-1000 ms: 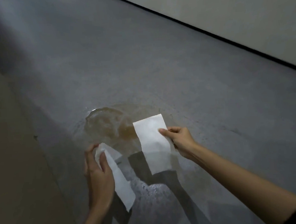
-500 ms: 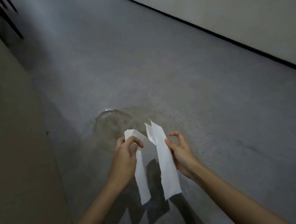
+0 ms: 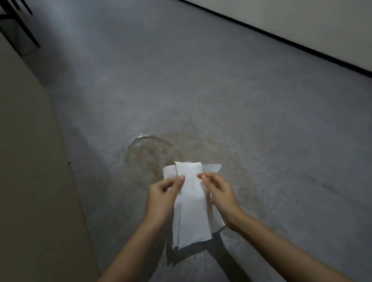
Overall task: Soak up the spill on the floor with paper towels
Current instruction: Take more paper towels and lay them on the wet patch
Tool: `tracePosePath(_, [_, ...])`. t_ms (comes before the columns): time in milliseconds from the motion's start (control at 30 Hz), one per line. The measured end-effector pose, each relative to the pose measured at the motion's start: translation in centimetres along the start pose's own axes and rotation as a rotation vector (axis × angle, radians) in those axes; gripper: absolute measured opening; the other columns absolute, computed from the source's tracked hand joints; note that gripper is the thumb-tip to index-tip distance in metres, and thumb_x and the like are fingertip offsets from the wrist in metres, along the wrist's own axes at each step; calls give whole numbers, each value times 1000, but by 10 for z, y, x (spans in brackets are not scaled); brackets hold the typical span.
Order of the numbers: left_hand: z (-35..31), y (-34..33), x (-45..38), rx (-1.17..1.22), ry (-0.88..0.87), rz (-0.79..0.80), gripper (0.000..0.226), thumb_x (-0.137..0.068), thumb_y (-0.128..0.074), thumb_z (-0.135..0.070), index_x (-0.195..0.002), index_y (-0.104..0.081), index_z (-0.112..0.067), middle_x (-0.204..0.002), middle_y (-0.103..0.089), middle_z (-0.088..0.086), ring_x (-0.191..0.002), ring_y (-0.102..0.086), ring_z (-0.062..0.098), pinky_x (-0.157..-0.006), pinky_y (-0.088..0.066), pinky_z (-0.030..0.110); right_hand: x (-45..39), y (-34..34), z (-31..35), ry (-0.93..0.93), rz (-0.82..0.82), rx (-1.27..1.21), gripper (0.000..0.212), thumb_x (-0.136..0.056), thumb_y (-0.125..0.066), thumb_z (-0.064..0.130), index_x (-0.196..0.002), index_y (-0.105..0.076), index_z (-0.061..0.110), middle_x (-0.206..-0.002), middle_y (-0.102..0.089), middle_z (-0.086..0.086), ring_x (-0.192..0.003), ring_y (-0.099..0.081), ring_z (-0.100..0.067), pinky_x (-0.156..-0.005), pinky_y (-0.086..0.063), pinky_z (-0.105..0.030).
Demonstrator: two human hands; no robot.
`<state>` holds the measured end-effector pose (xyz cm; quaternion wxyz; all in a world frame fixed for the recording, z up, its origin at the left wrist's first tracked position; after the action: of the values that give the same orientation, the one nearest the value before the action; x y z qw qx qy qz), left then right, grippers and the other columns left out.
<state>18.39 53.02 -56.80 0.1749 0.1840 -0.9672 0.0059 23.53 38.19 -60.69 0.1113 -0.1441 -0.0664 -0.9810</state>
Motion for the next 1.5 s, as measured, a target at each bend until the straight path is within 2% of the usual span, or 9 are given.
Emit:
tracePosePath(100, [3,0,-2,63,53,-38,13,-84,-71,-25,-82,-76,-13,-81,-76,2,-81,-71,21,-74,-56,35,4,-3,-2,-17,111,25,30,-87,-57,52,-106,-70,34,-115,-61,14,-110,-58,-11,-98,-50,-36])
tracePosePath(233, [1,1,-2,175,134,-58,10,-80,-75,-17,-80,-76,-7,-76,-76,8,-66,-70,17,-59,-54,26,13,-8,-3,46,113,209,49,-69,-58,75,-109,-66,47,-131,-33,18,-123,-40,-5,-103,-47,-42])
tracePosePath(400, [3,1,-5,203,182,-99,13,-73,-81,-23,-79,-79,-12,-79,-76,8,-78,-71,25,-71,-56,37,31,-12,13,388,-1,333,41,-81,-69,51,-117,-67,31,-118,-49,17,-115,-47,4,-91,-45,-10])
tracePosePath(533, [2,0,-4,304,218,-52,21,-85,-69,-27,-85,-75,-7,-78,-75,10,-67,-71,20,-51,-53,26,33,-13,18,371,27,292,29,-88,-66,41,-113,-71,28,-113,-62,22,-109,-56,6,-88,-48,-14])
tracePosePath(700, [4,-3,-3,255,161,-80,7,-83,-72,-15,-79,-75,-11,-88,-75,9,-75,-72,19,-56,-56,29,28,-12,15,274,63,135,29,-83,-74,34,-109,-75,22,-108,-71,12,-106,-64,-2,-92,-54,-29])
tracePosePath(867, [6,-6,-3,118,89,-137,9,-71,-83,-20,-71,-78,-14,-79,-76,2,-83,-72,21,-84,-57,45,26,-12,13,226,77,34,28,-79,-79,23,-104,-76,11,-101,-75,2,-100,-69,-10,-93,-55,-37])
tracePosePath(1233, [13,-9,-5,-10,50,-115,11,-83,-72,-23,-78,-76,-14,-81,-75,-1,-88,-70,16,-85,-56,38,26,-6,11,209,80,19,12,-88,-69,13,-96,-77,10,-89,-77,3,-87,-72,-10,-74,-54,-19])
tracePosePath(1400, [18,3,-2,-4,53,-234,12,-88,-66,-22,-81,-71,-13,-88,-69,-8,-85,-62,8,-72,-47,25,18,3,5,146,-131,89,13,-90,-67,21,-87,-77,13,-81,-75,3,-78,-70,-10,-72,-58,-27])
tracePosePath(1500, [35,30,2,-18,100,-340,11,-91,-63,-22,-89,-69,-12,-91,-68,3,-82,-59,14,-75,-44,29,4,16,-3,82,-235,160,18,-93,-61,25,-83,-72,15,-79,-72,1,-75,-67,-15,-69,-55,-28])
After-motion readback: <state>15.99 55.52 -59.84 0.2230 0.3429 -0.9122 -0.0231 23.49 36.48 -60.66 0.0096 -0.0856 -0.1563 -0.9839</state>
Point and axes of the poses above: each hand's wrist, its own x-axis away from the middle knuckle, its own y-axis out of the back of the hand, z = x × y, the point moved 1 cm from there along -x, towards the middle knuckle
